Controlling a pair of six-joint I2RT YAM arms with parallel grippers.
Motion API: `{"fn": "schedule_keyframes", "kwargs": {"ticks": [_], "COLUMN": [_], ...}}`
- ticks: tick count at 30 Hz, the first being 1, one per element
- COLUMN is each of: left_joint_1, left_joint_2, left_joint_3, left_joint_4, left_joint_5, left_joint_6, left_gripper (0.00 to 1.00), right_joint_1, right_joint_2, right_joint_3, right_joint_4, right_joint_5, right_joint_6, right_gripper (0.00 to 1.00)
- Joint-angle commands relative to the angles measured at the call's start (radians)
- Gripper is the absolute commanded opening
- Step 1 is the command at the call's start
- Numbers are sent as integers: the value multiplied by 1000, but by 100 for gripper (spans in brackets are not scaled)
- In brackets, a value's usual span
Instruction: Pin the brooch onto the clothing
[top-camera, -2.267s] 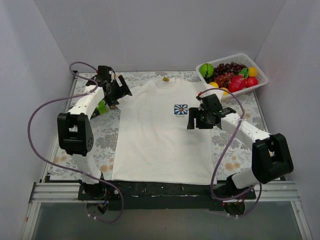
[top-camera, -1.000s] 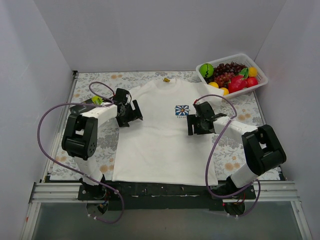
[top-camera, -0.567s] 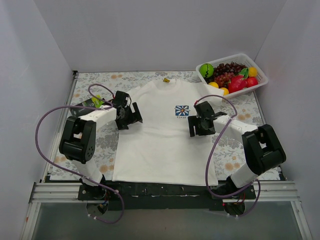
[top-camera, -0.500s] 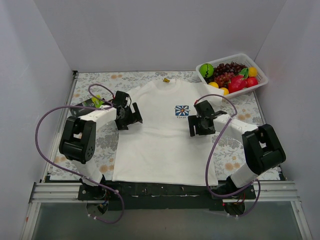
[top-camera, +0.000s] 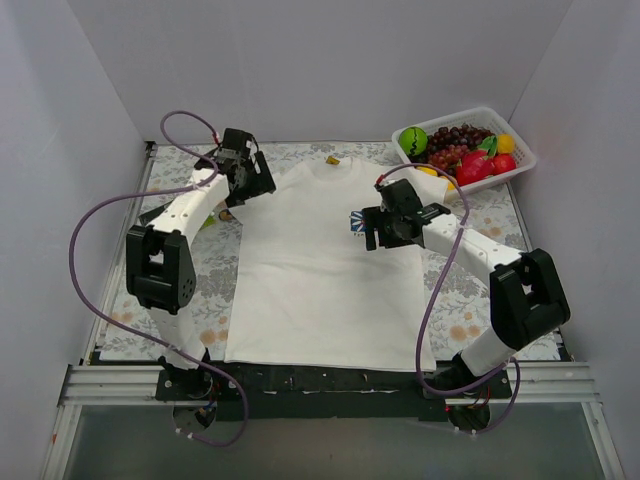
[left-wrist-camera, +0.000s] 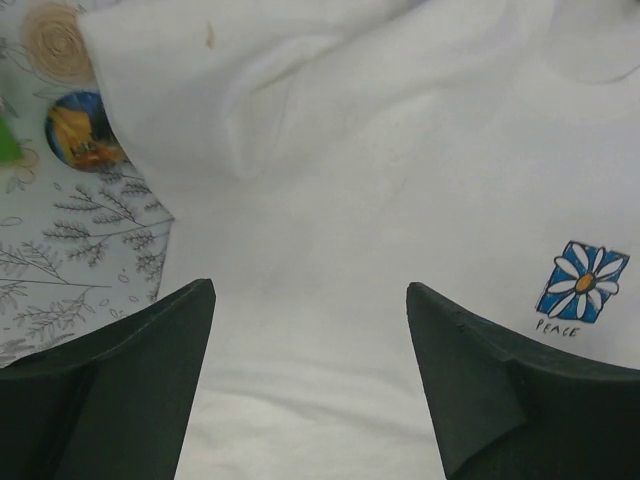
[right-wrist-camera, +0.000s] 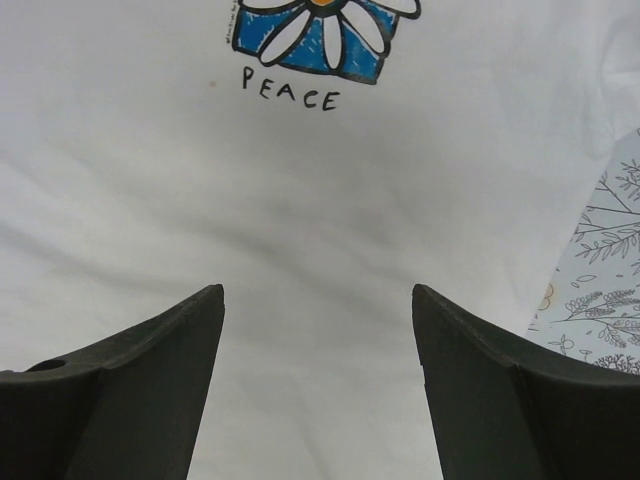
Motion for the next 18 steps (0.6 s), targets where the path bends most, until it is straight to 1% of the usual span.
{"fn": "schedule_keyframes", "kwargs": {"ticks": [1, 2, 3, 4, 6, 11, 13, 18], "left_joint_1": [52, 55, 62, 65, 81, 118, 139, 165], "left_joint_2": [69, 84, 112, 127, 165, 244, 261, 305], "left_joint_3": [151, 171, 215, 236, 277, 332, 319, 322], "left_joint_4": [-119, -133, -159, -174, -193, -232, -219, -171], "left_joint_5": [-99, -125, -139, -150, -176, -202, -213, -171], "left_joint_6": [37, 40, 51, 52, 68, 79, 80, 83], "left_gripper": [74, 69, 66, 61, 54, 49, 48, 43], "right_joint_1": [22, 23, 25, 26, 29, 29, 29, 31], "right_joint_2": [18, 18, 18, 15, 15, 12, 3, -3], "right_joint_3": [40, 37, 36, 30, 25, 5, -7, -35], "right_joint_4": [-8, -5, -1, 4, 16, 18, 27, 46], "right_joint_5": [-19, -24, -28, -33, -42, -42, -38, -54], "right_joint_6": [-3, 0, 1, 1, 3, -3, -5, -6], "right_gripper": [83, 83, 83, 82, 83, 82, 82, 82]}}
